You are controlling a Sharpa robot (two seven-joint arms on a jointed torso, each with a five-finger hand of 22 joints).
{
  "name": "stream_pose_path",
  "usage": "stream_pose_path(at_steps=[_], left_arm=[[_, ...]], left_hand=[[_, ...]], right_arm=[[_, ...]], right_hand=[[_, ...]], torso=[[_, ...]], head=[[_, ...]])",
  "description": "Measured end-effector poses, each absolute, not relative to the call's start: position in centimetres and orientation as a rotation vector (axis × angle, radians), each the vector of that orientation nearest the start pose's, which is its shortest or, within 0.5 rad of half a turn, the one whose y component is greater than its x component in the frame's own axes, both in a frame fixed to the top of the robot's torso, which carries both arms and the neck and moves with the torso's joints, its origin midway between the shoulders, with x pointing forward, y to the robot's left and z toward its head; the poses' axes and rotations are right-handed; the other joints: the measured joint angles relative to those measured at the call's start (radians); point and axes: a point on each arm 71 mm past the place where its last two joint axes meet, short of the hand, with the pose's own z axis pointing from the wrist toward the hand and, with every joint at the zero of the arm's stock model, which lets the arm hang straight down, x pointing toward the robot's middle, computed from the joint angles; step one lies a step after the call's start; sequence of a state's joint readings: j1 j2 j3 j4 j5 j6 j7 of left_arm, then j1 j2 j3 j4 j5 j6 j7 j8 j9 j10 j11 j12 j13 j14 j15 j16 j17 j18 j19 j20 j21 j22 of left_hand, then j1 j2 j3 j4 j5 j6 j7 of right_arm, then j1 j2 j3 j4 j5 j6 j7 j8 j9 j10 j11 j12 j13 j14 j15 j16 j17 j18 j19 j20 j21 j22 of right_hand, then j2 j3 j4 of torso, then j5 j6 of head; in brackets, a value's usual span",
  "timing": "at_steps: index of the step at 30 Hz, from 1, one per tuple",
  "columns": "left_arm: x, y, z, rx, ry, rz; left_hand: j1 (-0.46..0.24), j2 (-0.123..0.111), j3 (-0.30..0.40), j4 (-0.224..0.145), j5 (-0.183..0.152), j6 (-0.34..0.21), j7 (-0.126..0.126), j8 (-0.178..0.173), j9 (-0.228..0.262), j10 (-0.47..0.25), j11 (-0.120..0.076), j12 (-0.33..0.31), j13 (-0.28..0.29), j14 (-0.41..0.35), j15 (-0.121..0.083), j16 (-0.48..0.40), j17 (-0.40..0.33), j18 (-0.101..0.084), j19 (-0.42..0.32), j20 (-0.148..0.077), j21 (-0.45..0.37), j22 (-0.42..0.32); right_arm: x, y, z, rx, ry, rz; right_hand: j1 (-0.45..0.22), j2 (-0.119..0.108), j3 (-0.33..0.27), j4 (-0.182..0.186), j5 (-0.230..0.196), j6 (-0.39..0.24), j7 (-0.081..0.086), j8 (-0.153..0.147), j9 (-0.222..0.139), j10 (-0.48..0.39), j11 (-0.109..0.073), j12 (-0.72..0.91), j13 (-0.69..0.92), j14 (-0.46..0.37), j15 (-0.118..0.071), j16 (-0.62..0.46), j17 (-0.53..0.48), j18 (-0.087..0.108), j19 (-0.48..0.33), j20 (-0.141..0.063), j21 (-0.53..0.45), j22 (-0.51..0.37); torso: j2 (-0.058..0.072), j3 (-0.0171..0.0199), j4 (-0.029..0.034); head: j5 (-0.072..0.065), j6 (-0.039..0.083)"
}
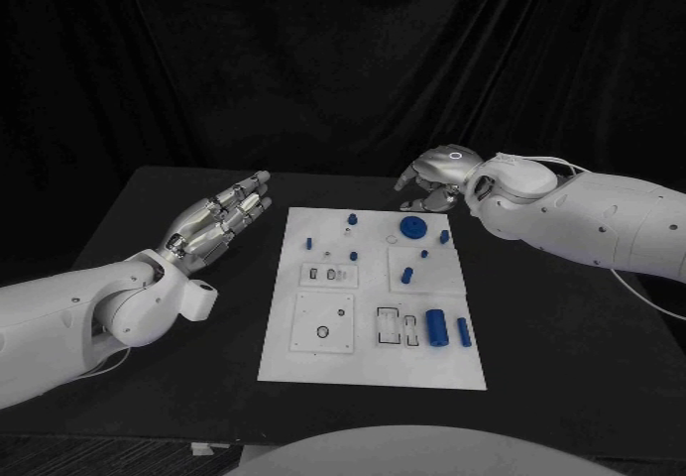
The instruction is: Assemble the parts on the task board
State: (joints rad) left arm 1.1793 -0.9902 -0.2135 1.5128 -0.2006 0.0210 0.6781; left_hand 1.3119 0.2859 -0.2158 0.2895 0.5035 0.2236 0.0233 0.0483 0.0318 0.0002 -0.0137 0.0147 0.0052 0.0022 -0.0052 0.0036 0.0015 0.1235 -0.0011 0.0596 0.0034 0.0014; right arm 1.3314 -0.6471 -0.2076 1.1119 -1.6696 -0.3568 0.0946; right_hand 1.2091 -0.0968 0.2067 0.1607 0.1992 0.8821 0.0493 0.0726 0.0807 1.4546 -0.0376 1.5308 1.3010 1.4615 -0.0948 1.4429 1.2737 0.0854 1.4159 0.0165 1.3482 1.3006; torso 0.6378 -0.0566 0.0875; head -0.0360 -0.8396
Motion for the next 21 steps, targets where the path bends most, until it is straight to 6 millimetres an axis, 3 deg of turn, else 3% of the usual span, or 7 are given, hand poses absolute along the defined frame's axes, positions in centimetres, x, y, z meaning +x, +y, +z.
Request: stream_pose_path(at_steps=[2, 4, 7, 9, 18, 21], left_arm=[[44.4, 26.7, -22.6, -0.804, 1.516, -1.752], [44.4, 26.6, -22.6, -0.803, 1.517, -1.754], [44.4, 26.6, -22.6, -0.804, 1.518, -1.755], [44.4, 26.6, -22.6, -0.804, 1.519, -1.757], [44.4, 26.5, -22.7, -0.803, 1.522, -1.763], [44.4, 26.5, -22.7, -0.803, 1.523, -1.765]], left_hand=[[0.000, 0.000, 0.000, 0.000, 0.000, 0.000, 0.000, 0.000, 0.000, 0.000, 0.000, 0.000, 0.000, 0.000, 0.000, 0.000, 0.000, 0.000, 0.000, 0.000, 0.000, 0.000], [0.000, 0.000, 0.000, 0.000, 0.000, 0.000, 0.000, 0.000, 0.000, 0.000, 0.000, 0.000, 0.000, -0.004, 0.004, 0.000, 0.000, 0.000, 0.000, 0.000, 0.000, 0.000], [0.000, 0.000, 0.000, 0.000, 0.000, 0.000, 0.000, 0.000, 0.000, 0.000, 0.000, 0.000, 0.000, -0.004, 0.004, 0.000, 0.000, 0.000, 0.000, 0.000, 0.000, 0.000], [0.000, 0.000, 0.000, 0.000, 0.000, 0.000, 0.000, 0.000, 0.000, 0.000, 0.000, 0.000, 0.000, -0.004, 0.004, 0.000, 0.000, 0.000, 0.000, 0.000, 0.000, 0.000], [0.000, 0.000, 0.003, -0.003, 0.004, 0.000, 0.000, 0.000, 0.000, 0.000, 0.000, 0.000, 0.000, -0.004, 0.004, 0.000, 0.000, 0.000, 0.002, 0.002, 0.000, 0.000], [0.003, 0.003, 0.003, -0.003, 0.004, 0.000, 0.000, 0.000, 0.000, 0.000, 0.000, 0.000, 0.000, -0.004, 0.004, 0.000, 0.000, 0.000, 0.004, 0.004, 0.000, 0.000]], right_arm=[[55.4, -21.8, -18.8, -0.531, 1.564, 0.406], [55.4, -22.2, -19.0, -0.520, 1.582, 0.397], [55.3, -22.7, -19.6, -0.505, 1.615, 0.382], [55.3, -23.0, -20.0, -0.497, 1.639, 0.371], [55.3, -23.7, -21.5, -0.468, 1.716, 0.329], [55.2, -23.7, -21.9, -0.462, 1.733, 0.320]], right_hand=[[-0.021, 0.002, -0.019, 0.019, -0.005, -0.003, -0.003, 0.000, 0.003, 0.007, -0.003, 0.031, 0.006, 0.000, 0.000, 0.044, 0.027, -0.001, 0.007, -0.001, 0.014, 0.007], [-0.058, -0.001, -0.046, 0.046, -0.002, -0.003, -0.003, 0.000, 0.006, 0.008, -0.004, 0.037, 0.007, 0.000, 0.000, 0.090, 0.034, -0.016, 0.018, -0.004, 0.034, 0.008], [-0.080, -0.013, -0.062, 0.087, 0.009, -0.003, -0.003, 0.000, 0.010, 0.008, -0.004, 0.037, 0.007, 0.004, -0.004, 0.112, 0.034, -0.016, 0.043, -0.008, 0.071, 0.008], [-0.082, -0.015, -0.065, 0.098, 0.020, -0.004, -0.004, 0.000, 0.011, 0.008, -0.004, 0.037, 0.007, 0.004, -0.004, 0.111, 0.034, -0.032, 0.044, -0.009, 0.088, 0.007], [-0.045, -0.005, -0.050, 0.089, 0.041, -0.053, -0.014, -0.005, 0.009, 0.012, -0.008, 0.037, 0.007, 0.004, -0.004, 0.040, 0.034, -0.032, 0.044, -0.009, 0.080, 0.007], [-0.031, 0.001, -0.053, 0.074, 0.019, -0.057, -0.010, -0.005, 0.009, 0.012, -0.008, 0.037, 0.007, 0.004, -0.004, 0.033, 0.034, -0.032, 0.044, -0.009, 0.077, 0.007]], torso=[[-0.002, 0.0005, -0.0019], [-0.004, 0.0010, -0.0035], [-0.005, 0.0016, -0.0058], [-0.006, 0.0018, -0.0065], [-0.007, 0.0021, -0.0075], [-0.007, 0.0021, -0.0076]], head=[[0.000, -0.002], [0.000, -0.004], [0.004, -0.007], [0.005, -0.007], [0.004, -0.007], [0.004, -0.007]])
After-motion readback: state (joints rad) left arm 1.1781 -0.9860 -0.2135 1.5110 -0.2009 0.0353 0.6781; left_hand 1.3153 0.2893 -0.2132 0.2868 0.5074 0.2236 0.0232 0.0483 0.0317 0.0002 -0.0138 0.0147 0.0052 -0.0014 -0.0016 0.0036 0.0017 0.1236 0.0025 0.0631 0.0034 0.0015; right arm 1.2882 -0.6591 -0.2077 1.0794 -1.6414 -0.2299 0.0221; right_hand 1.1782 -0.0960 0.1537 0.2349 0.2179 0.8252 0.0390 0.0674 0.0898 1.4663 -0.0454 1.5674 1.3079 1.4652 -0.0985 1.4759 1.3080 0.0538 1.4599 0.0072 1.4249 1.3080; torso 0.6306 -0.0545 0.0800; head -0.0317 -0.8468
